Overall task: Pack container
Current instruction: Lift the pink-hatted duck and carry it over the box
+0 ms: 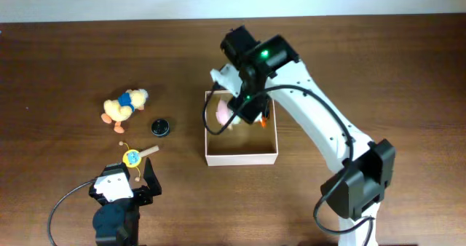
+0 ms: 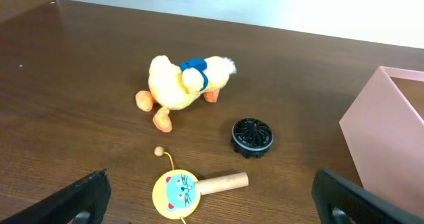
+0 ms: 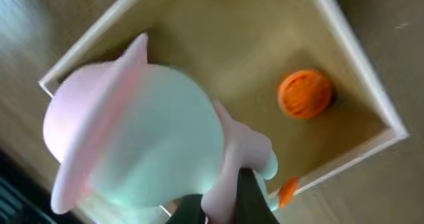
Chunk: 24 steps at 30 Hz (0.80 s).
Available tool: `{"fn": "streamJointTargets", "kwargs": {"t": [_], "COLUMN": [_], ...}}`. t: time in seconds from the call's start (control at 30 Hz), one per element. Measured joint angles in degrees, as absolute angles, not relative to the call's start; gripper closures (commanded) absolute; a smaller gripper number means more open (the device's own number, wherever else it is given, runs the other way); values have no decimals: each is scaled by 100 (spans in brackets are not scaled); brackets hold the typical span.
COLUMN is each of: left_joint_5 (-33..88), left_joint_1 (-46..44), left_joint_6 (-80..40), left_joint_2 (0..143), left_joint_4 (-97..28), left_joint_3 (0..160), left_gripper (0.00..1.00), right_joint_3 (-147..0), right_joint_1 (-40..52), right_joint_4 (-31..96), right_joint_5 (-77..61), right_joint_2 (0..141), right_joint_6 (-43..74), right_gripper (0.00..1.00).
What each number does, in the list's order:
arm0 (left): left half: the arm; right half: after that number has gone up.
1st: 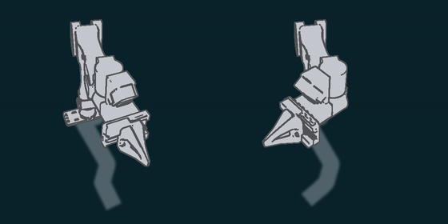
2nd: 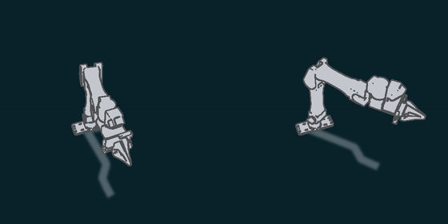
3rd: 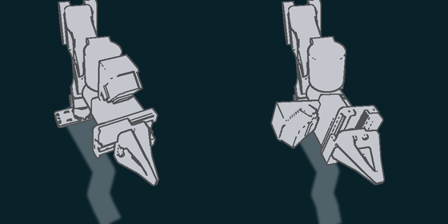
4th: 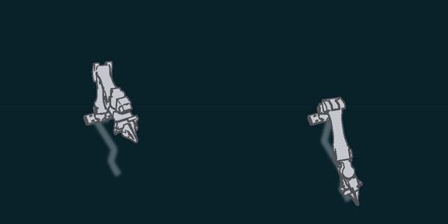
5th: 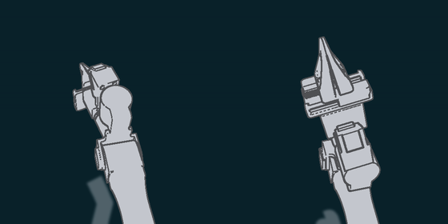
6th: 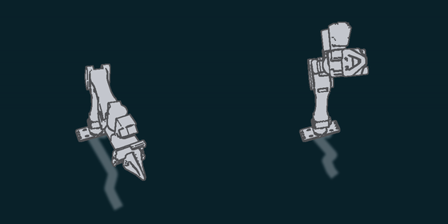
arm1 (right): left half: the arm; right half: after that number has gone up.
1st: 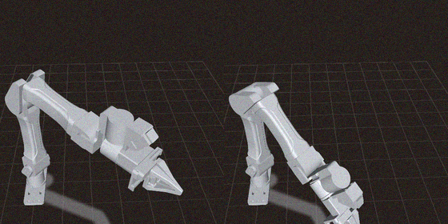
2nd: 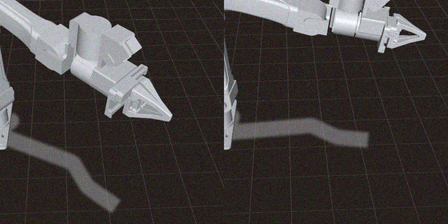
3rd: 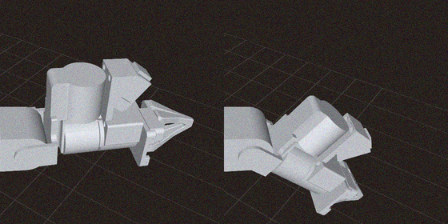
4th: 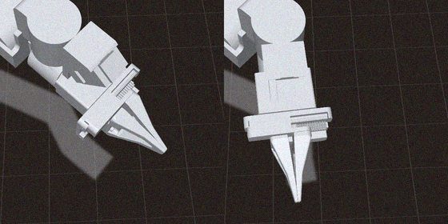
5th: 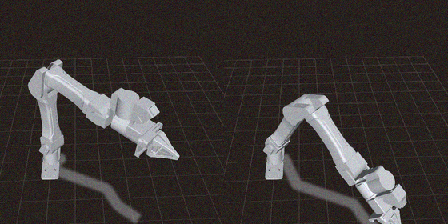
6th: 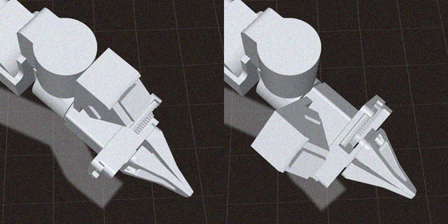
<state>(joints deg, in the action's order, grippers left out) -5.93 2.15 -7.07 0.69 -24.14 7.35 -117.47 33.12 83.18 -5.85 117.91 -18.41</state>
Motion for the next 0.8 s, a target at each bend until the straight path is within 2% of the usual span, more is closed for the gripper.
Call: {"fn": "streamJointTargets", "kwargs": {"t": [0.5, 0.8], "left_joint_5": [-596, -593], "left_joint_1": [215, 215], "left_joint_6": [-707, -707], "left_joint_2": [69, 69], "left_joint_4": [-2414, -2414], "left_joint_3": [735, 735], "left_gripper": [1, 1], "right_joint_3": [-10304, -10031], "right_joint_1": [3310, 3326], "right_joint_4": [7649, 7400], "right_joint_5": [-1007, -1181], "right_joint_2": [11791, 11791], "right_joint_6": [-1940, -1951], "right_gripper": [96, 96]}}
